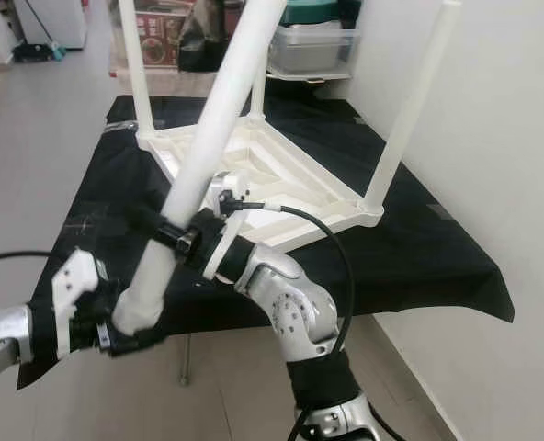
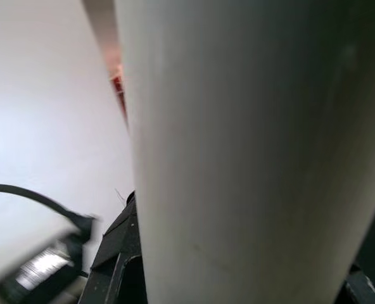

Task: Building children table

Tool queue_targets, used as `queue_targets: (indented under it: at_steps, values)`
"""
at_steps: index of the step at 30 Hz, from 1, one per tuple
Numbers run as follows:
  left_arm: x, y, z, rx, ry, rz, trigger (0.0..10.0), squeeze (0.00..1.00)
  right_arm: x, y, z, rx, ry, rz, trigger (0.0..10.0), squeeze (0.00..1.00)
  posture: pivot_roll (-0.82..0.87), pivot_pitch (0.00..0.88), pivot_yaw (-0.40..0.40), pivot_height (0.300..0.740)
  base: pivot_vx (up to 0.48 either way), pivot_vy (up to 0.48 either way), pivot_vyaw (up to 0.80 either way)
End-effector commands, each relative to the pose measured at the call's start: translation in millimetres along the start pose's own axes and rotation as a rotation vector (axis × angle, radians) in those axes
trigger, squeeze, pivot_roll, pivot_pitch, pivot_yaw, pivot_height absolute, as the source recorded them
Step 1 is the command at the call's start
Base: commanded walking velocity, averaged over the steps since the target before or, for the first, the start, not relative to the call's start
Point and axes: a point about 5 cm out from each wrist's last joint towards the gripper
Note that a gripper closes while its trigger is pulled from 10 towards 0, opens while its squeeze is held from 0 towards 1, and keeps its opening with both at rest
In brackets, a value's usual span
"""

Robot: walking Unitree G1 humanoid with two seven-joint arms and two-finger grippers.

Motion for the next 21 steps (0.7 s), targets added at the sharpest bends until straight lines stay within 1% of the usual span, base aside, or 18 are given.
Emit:
queue_targets:
  at_steps: [1, 5, 6, 7, 8, 9, 10, 11, 12, 13, 14, 15, 16, 17, 18, 19, 21]
  values:
    - [-1.9, 7.8, 0.1, 0.004, 0.022, 0.050, 10.0, 1.00, -3.7, 9.9, 9.9, -0.051, -0.046, 0.030, 0.0, 0.00, 0.12, 0.000, -0.057, 0.740, 0.000, 0.000, 0.00]
    - [-7.1, 13.1, 4.8, -0.025, 0.005, 0.089, 10.0, 1.00, -8.7, 15.4, 18.7, -0.082, -0.084, 0.034, 0.0, 0.00, 0.12, 0.000, -0.056, 0.740, 0.000, 0.000, 0.00]
    - [-10.6, 15.2, 9.0, -0.038, -0.001, 0.108, 10.0, 0.00, -14.8, 20.1, 28.1, -0.117, -0.123, 0.029, 0.0, 0.00, 0.12, 0.000, -0.058, 0.740, 0.000, 0.000, 0.00]
    - [-10.6, 15.2, 9.0, -0.038, -0.001, 0.108, 10.0, 0.00, -14.8, 20.1, 28.1, -0.117, -0.123, 0.029, 0.0, 0.00, 0.12, 0.000, -0.058, 0.740, 0.000, 0.000, 0.00]
    - [-15.2, 15.7, 12.4, -0.050, 0.030, 0.131, 10.0, 0.00, -27.0, 29.7, 44.5, -0.175, -0.195, 0.026, 0.0, 0.00, 0.12, 0.000, -0.061, 0.740, 0.000, 0.000, 0.00]
    - [-15.2, 15.7, 12.4, -0.050, 0.030, 0.131, 10.0, 0.00, -27.0, 29.7, 44.5, -0.175, -0.195, 0.026, 0.0, 0.00, 0.12, 0.000, -0.061, 0.740, 0.000, 0.000, 0.00]
    - [-16.4, 14.3, 10.2, -0.049, 0.082, 0.145, 10.0, 0.00, -33.2, 35.0, 51.9, -0.194, -0.231, 0.029, 0.0, 0.00, 0.12, 0.000, -0.060, 0.740, 0.000, 0.000, 0.00]
    - [-16.6, 12.6, 1.2, -0.054, 0.199, 0.182, 10.0, 0.00, -38.3, 39.7, 57.9, -0.209, -0.275, 0.036, 0.0, 0.00, 0.12, 0.000, -0.059, 0.740, 0.000, 0.000, 0.00]
    - [-17.0, 11.2, -4.9, -0.060, 0.279, 0.207, 10.0, 0.00, -41.4, 42.7, 61.4, -0.218, -0.303, 0.041, 0.0, 0.00, 0.12, 0.000, -0.057, 0.740, 0.000, 0.000, 0.00]
    - [-17.0, 11.2, -4.9, -0.060, 0.279, 0.207, 10.0, 0.00, -41.4, 42.7, 61.4, -0.218, -0.303, 0.041, 0.0, 0.00, 0.12, 0.000, -0.057, 0.740, 0.000, 0.000, 0.00]
    - [-17.8, 4.2, -15.9, -0.085, 0.413, 0.206, 10.0, 0.00, -44.5, 44.6, 65.0, -0.222, -0.358, 0.048, 0.0, 0.00, 0.11, 0.000, -0.050, 0.740, 0.000, 0.000, 0.00]
    - [-18.4, -2.3, -23.1, -0.113, 0.505, 0.197, 10.0, 0.00, -46.7, 45.2, 67.2, -0.227, -0.403, 0.049, 0.0, 0.00, 0.11, 0.000, -0.049, 0.740, 0.000, 0.000, 0.00]
    - [-18.4, -2.3, -23.1, -0.113, 0.505, 0.197, 10.0, 0.00, -46.7, 45.2, 67.2, -0.227, -0.403, 0.049, 0.0, 0.00, 0.11, 0.000, -0.049, 0.740, 0.000, 0.000, 0.00]
    - [-16.8, -10.9, -24.4, -0.137, 0.559, 0.184, 10.0, 0.00, -50.5, 44.5, 69.6, -0.236, -0.466, 0.045, 6.2, 0.00, 0.11, 0.000, -0.048, 0.740, 0.000, 0.000, 0.00]
    - [-15.5, -16.4, -24.4, -0.152, 0.588, 0.176, 10.0, 0.00, -53.1, 44.0, 71.1, -0.243, -0.507, 0.041, 6.2, 0.00, 0.11, 0.000, -0.048, 0.740, 0.000, 0.000, 0.00]
    - [-11.6, -20.6, -20.6, -0.173, 0.599, 0.179, 10.0, 0.00, -58.4, 43.9, 73.0, -0.237, -0.563, 0.047, 10.0, 0.00, 0.10, 0.000, -0.048, 0.740, 0.000, 0.000, 0.00]
    - [-11.6, -20.6, -20.6, -0.173, 0.599, 0.179, 10.0, 0.00, -58.4, 43.9, 73.0, -0.237, -0.563, 0.047, 10.0, 0.00, 0.10, 0.000, -0.048, 0.740, 0.000, 0.000, 0.00]
Point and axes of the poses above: a point about 5 cm out from each wrist's last joint towards the gripper, its own x axis pointing out of the wrist towards the gripper, its own y axis along the axis of the wrist's last joint, z = x × y, and after that the axes turned 10 degrees about -x, right-handed
